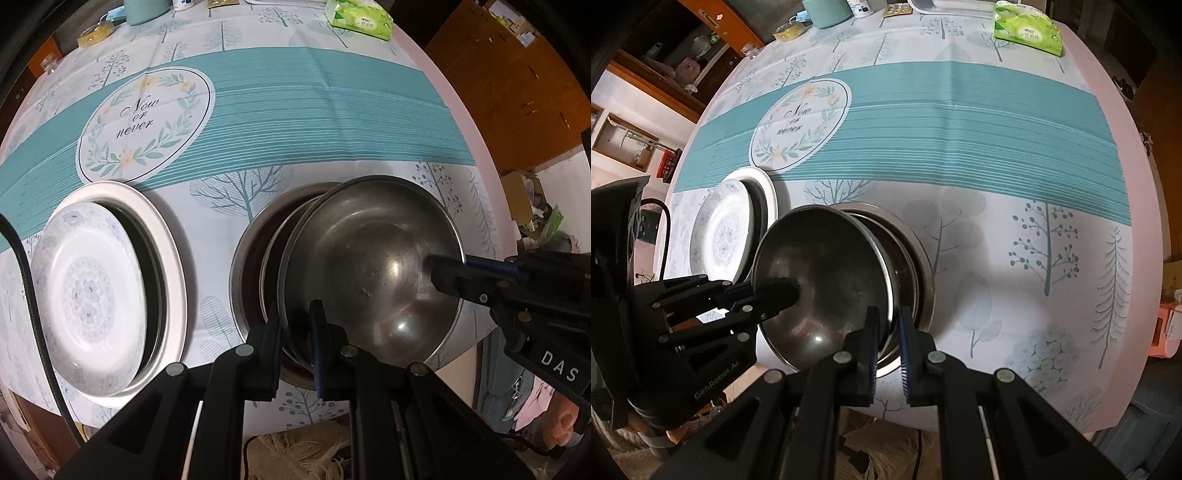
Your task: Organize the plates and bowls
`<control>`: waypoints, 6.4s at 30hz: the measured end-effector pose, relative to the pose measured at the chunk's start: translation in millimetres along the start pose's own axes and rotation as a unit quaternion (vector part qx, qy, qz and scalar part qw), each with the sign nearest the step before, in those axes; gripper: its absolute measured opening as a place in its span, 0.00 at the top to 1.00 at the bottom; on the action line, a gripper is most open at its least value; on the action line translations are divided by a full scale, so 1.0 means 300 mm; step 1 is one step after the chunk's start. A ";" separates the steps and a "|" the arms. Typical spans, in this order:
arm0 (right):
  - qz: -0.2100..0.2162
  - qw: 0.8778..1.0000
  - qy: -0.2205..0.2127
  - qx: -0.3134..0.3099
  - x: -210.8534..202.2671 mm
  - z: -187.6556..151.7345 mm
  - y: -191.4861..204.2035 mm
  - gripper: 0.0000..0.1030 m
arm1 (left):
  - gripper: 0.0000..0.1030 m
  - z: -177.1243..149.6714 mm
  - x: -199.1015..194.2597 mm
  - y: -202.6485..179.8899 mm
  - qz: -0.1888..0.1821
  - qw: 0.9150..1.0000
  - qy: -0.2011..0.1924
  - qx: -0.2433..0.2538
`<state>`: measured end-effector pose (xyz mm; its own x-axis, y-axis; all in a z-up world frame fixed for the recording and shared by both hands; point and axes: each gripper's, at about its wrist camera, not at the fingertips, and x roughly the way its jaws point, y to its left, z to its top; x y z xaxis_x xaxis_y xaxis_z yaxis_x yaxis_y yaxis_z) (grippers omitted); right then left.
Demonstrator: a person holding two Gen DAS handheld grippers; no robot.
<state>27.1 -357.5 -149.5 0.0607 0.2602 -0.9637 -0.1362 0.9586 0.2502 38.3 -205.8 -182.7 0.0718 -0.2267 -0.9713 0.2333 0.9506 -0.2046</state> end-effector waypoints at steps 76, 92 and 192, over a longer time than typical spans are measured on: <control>0.000 1.000 -0.007 0.004 0.116 -0.005 -0.076 0.43 | 0.45 -0.013 0.095 0.166 -0.163 0.984 0.009 -0.073; 0.034 0.998 0.031 0.032 0.151 0.000 -0.084 0.65 | 0.57 0.003 0.158 0.143 -0.165 0.982 0.048 -0.079; 0.000 0.997 0.043 0.059 0.306 0.166 0.651 0.74 | 0.56 -0.093 -0.081 0.838 -0.105 0.992 0.048 -0.052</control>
<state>55.4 -140.6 -184.3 -0.0248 0.2544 -0.9668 -0.0180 0.9668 0.2549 68.2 44.7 -214.1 -0.0611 -0.4050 -0.9123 0.1315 0.9028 -0.4096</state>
